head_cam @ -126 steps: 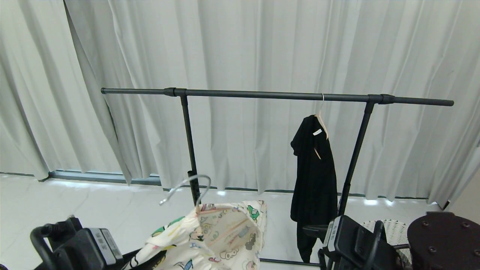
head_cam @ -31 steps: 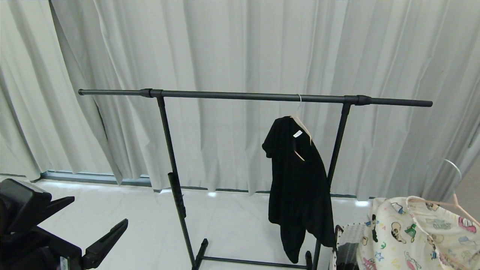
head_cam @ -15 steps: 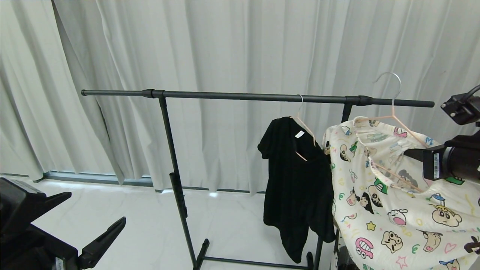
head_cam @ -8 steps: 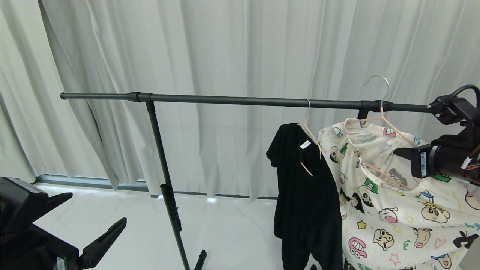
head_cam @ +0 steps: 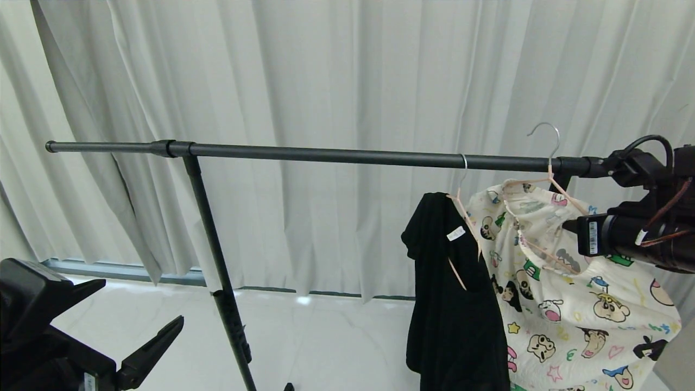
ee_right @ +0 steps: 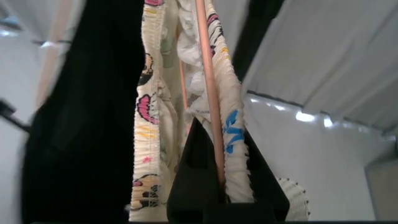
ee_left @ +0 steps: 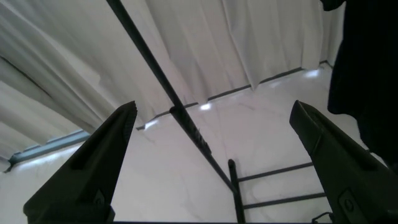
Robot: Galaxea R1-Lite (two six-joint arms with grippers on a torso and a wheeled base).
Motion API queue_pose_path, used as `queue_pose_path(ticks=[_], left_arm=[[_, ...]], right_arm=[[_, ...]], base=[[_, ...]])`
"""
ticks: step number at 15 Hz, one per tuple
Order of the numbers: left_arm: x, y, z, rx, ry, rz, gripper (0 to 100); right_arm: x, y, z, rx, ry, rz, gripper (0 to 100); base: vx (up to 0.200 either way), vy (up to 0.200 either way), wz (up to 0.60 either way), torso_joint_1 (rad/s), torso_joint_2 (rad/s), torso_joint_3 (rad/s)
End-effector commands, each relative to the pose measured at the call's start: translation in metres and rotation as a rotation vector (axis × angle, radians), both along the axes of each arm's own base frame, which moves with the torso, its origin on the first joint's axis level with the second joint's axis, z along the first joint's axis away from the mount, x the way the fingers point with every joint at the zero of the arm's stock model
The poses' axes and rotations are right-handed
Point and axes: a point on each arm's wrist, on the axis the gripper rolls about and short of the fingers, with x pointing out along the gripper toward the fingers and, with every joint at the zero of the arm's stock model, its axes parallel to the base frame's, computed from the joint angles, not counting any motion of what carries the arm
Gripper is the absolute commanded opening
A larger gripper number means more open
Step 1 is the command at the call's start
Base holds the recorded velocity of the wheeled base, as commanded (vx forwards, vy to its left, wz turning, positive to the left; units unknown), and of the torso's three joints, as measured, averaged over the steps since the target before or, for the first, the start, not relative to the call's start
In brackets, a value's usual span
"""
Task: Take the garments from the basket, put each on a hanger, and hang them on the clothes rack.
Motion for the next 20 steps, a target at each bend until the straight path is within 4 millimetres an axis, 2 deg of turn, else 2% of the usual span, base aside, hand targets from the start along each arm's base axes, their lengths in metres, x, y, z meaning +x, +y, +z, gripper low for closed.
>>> queue_pose_path(ticks=[1,8,13,18,19,20], left_arm=[[0.0,0.0,0.0,0.0,0.002,0.0,100],[0.0,0.0,0.0,0.005,-0.002,-0.003,100],[0.0,-0.001,0.0,0.007,0.0,-0.006,100],[0.0,0.0,0.0,0.007,0.002,-0.006,100],[0.0,0.0,0.0,0.006,0.002,-0.006,100],[0.0,0.0,0.0,0.006,0.001,-0.005,100]], right_arm=[[0.006,0.002,-0.008,0.004,0.032,-0.012,0],[0.034,0.007,-0.034,-0.029,0.078,-0.078,0],[0.019,0.017,-0.041,-0.037,0.103,-0.028,0],[0.013,0.017,-0.038,-0.03,0.094,-0.023,0],[0.01,0.016,-0.036,-0.024,0.087,-0.026,100],[0.005,0.014,-0.03,-0.007,0.068,-0.026,100]], base=[[0.0,0.0,0.0,0.0,0.0,0.0],[0.0,0.0,0.0,0.0,0.0,0.0],[0.0,0.0,0.0,0.0,0.0,0.0],[0.0,0.0,0.0,0.0,0.0,0.0],[0.0,0.0,0.0,0.0,0.0,0.0],[0.0,0.0,0.0,0.0,0.0,0.0]])
